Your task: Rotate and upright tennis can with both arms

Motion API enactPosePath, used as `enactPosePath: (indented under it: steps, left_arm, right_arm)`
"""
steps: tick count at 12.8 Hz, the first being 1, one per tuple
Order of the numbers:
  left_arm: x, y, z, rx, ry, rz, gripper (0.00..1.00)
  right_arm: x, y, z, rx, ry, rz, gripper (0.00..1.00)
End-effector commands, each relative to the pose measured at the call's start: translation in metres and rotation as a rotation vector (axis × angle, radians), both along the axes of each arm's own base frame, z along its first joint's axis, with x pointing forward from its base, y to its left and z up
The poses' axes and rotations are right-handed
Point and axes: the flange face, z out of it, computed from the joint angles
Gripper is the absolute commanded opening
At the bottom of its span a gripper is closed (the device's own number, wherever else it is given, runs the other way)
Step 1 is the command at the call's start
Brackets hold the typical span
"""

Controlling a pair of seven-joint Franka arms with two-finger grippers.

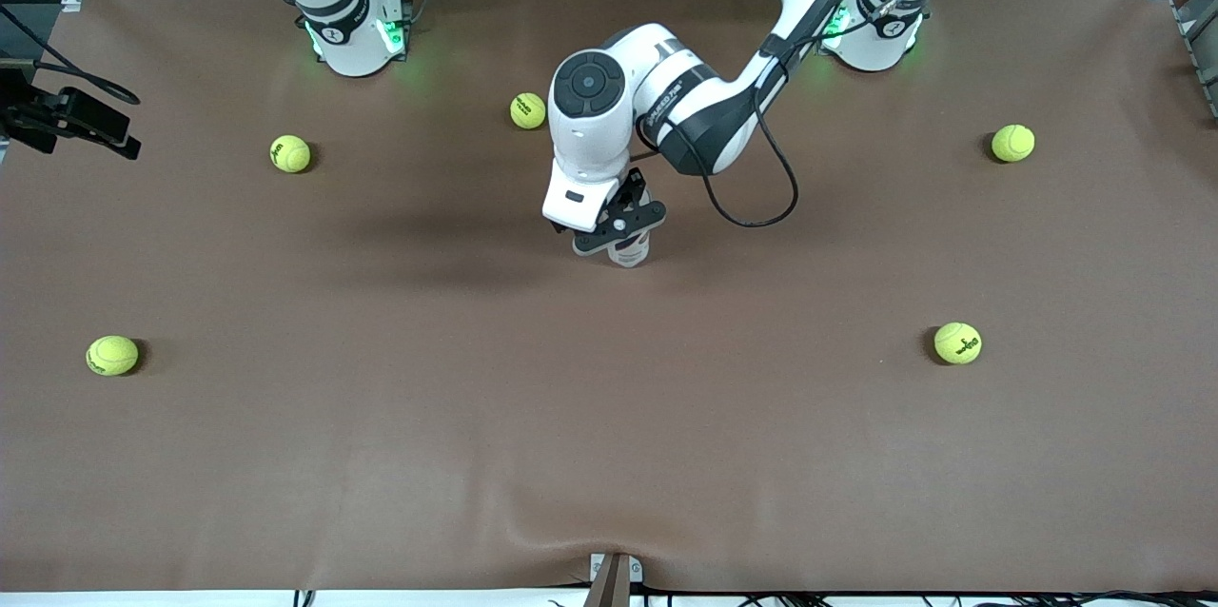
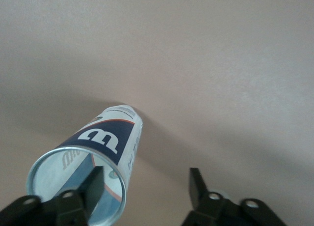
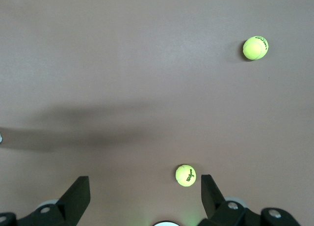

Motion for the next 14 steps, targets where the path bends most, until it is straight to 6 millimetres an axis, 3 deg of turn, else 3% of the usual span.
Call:
enactPosePath:
  steps: [1,3,6,11,14]
  left_arm:
    - [-0.004,0.007,0.031,0.013,-0.01,0.02,1.0]
    - [0.001,0.016,0.053,-0.002,-0.029,0.029,1.0]
    - [0.031,0.053,0.079,-0.017,-0.056,0.001,1.0]
    - [0.083,0.132,0.106,0.008,-0.071,-0.112,1.0]
    - [0.12,0.198,0.119,0.01,-0.078,-0.146,1.0]
  right_arm:
    - [-0.006,0.0,0.005,-0.016,-0.008,-0.003,1.0]
    - [-0.005,0.0,0.006,-0.018,-0.014,-0.003,1.0]
    - [-0.006,-0.001,0.006,-0.019,-0.005,-0.005,1.0]
    - [-0.005,-0.003,0.006,-0.02,-0.017,-0.019,1.0]
    - [-0.002,-0.002,0.007,-0.019,-0.028,-0.018,1.0]
